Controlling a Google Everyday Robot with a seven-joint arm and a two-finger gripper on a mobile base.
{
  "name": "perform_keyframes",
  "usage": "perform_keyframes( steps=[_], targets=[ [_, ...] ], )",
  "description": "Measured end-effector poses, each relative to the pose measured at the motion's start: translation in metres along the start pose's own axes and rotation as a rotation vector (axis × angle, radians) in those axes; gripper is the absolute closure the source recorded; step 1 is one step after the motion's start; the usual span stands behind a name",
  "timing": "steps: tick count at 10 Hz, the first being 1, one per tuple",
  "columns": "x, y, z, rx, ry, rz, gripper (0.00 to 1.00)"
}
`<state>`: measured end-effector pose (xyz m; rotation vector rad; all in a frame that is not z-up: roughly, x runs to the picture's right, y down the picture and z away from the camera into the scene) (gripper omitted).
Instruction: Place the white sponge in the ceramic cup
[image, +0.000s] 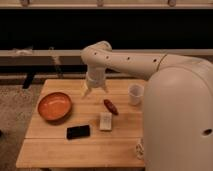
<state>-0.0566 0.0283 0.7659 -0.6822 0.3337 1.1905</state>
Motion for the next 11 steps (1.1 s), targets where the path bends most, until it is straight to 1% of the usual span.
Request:
perform_keyframes(
  steps=[5, 6, 7, 8, 9, 10, 11],
  targets=[
    [0.001, -0.001, 0.001, 0.005, 0.002, 0.004, 0.2],
    [0.006, -0.002, 0.005, 0.03, 0.0, 0.026, 0.2],
    [0.012, 0.004, 0.011, 0.06, -0.005, 0.045, 0.2],
    [0.018, 0.012, 0.017, 0.082, -0.006, 0.057, 0.2],
    [0.029, 0.017, 0.031, 0.101, 0.002, 0.09, 0.2],
    [0.039, 0.012, 0.046, 0.111, 0.016, 0.137, 0.2],
    [0.044, 0.007, 0.055, 0.115, 0.024, 0.161, 0.2]
  ],
)
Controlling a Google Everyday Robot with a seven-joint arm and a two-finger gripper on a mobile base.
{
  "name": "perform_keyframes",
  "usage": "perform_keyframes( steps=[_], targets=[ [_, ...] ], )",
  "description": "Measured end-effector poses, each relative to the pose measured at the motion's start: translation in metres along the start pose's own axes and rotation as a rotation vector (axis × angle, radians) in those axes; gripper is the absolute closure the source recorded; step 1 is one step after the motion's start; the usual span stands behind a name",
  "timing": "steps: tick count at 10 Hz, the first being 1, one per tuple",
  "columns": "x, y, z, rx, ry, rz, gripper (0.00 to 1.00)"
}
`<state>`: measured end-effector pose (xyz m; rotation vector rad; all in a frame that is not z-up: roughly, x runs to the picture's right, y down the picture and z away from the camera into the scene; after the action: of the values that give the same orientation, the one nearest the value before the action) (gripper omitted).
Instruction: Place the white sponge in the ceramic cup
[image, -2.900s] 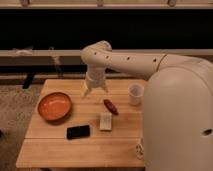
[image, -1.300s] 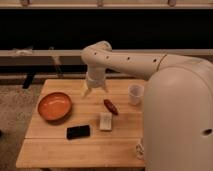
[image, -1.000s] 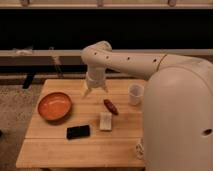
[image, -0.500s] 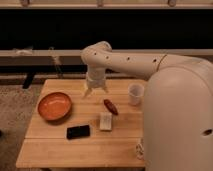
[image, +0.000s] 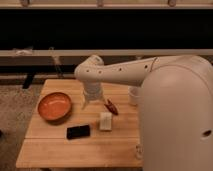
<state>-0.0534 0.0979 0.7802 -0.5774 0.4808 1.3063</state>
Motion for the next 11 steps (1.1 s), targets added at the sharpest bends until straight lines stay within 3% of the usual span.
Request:
perform_keyframes(
  steps=[4, 8, 11],
  targets=[
    [0.023, -0.049, 0.064, 0.017, 0.075, 0.14, 0.2],
    [0.036, -0.059, 0.092, 0.005, 0.125, 0.19, 0.2],
    [0.04, -0.052, 0.1, -0.016, 0.132, 0.19, 0.2]
  ],
)
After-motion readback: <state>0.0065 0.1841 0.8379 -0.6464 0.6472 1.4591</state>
